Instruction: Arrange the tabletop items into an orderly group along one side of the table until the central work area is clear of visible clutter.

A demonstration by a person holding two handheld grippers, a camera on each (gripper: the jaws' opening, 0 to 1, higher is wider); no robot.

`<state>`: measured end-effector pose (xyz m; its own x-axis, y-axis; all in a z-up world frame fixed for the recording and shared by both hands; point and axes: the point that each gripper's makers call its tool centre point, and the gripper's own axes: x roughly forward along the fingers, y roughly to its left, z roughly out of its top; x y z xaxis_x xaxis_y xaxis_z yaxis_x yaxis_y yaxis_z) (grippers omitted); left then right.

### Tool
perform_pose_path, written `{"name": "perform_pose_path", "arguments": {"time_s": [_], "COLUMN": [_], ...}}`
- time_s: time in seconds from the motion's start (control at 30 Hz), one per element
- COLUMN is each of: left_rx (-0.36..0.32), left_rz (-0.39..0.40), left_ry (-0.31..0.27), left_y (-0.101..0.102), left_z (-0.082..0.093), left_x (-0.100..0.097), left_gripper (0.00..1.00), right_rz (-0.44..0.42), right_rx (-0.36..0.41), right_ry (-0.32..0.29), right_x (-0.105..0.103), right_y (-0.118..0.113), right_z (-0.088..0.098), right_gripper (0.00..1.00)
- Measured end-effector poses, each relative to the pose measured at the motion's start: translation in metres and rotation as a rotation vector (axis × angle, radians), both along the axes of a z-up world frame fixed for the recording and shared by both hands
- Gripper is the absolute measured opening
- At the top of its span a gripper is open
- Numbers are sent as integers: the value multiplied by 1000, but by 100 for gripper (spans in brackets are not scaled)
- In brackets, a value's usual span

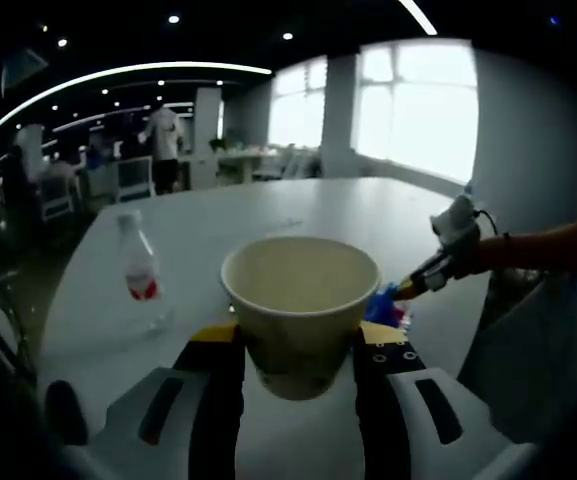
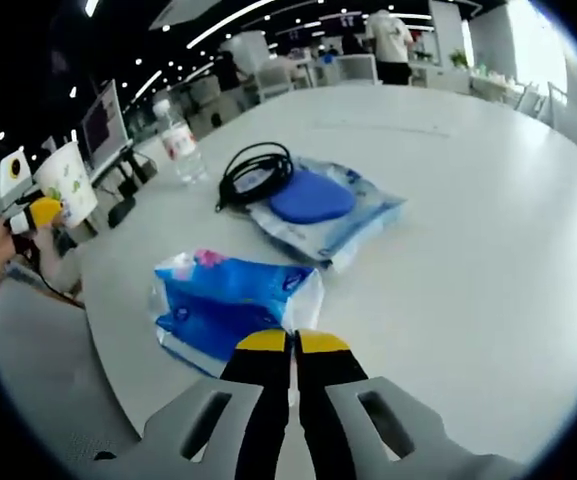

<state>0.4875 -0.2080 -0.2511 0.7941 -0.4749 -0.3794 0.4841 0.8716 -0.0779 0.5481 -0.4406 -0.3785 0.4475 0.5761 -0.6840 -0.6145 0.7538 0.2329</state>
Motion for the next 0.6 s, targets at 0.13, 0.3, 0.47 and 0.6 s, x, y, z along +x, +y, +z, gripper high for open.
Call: {"name": "perform_pose_path", "arguments": {"time_s": [0.13,0.3,0.47,0.6], "left_rx": [2,2,1,4], "left_rz": [0,-1,-1,-1], "left_ry": [-1,-3,-4,-2], "left_y": [1,0,-1,-1], "left_z": [0,1,2,1], "left_x": [0,0,-1,-2], "left_gripper": [40,40,40,40], "right_rz": [6,16,6,4], "right_rx": [63,82,119,119], "right_ry": [40,32,28,7], "right_x": [-8,-11,-8,-4], "right_y": [6,8,7,3], "right_z": [8,18,33,41], "right_gripper": [1,1,1,1]}}
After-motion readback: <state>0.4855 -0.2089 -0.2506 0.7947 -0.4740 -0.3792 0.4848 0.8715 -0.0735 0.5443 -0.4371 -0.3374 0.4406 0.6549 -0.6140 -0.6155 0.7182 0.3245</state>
